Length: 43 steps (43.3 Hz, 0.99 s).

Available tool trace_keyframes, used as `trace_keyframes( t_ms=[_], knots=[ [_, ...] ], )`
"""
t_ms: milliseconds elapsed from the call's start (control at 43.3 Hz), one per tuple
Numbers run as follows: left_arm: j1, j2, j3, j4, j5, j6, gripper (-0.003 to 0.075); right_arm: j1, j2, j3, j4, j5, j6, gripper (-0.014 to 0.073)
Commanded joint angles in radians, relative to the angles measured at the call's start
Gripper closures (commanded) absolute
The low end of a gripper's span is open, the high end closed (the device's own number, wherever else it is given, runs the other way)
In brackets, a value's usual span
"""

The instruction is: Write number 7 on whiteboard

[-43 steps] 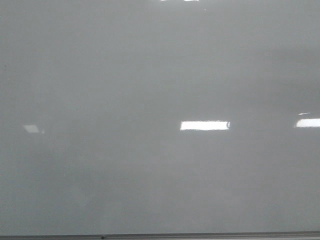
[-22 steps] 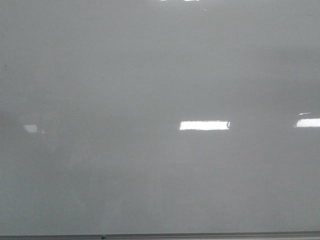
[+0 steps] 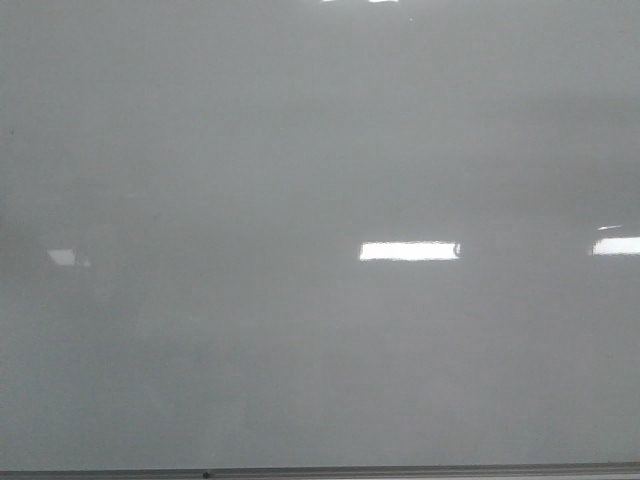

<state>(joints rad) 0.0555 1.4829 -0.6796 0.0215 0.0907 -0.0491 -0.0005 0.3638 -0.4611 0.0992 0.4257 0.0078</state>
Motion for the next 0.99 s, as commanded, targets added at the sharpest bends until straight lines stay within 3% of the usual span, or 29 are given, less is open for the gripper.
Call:
trace_keyframes(
  t_ms=[0, 208, 323, 485, 739, 970],
  knots=[
    [-0.006, -0.036, -0.030, -0.007, -0.035, -0.008, 0.0696, -0.002, 0.014, -0.033, 0.001, -0.074, -0.008, -0.0041],
    [-0.006, -0.148, -0.049, -0.010, 0.126, -0.008, 0.0723, -0.002, 0.014, -0.033, 0.001, -0.074, -0.008, -0.0041],
    [-0.023, -0.198, -0.106, -0.012, 0.324, 0.000, 0.0723, -0.001, 0.023, -0.038, 0.014, -0.065, -0.008, -0.0041],
    [-0.133, -0.206, -0.193, -0.054, 0.560, 0.120, 0.0723, 0.008, 0.106, -0.097, 0.070, 0.016, -0.034, -0.0041],
    [-0.464, -0.288, -0.213, -0.240, 0.496, 0.564, 0.0723, 0.136, 0.290, -0.213, 0.258, 0.153, -0.260, -0.0041],
    [-0.753, -0.384, -0.213, -0.256, 0.493, 0.729, 0.0723, 0.348, 0.460, -0.368, 0.436, 0.348, -0.595, -0.0041]
  ],
)
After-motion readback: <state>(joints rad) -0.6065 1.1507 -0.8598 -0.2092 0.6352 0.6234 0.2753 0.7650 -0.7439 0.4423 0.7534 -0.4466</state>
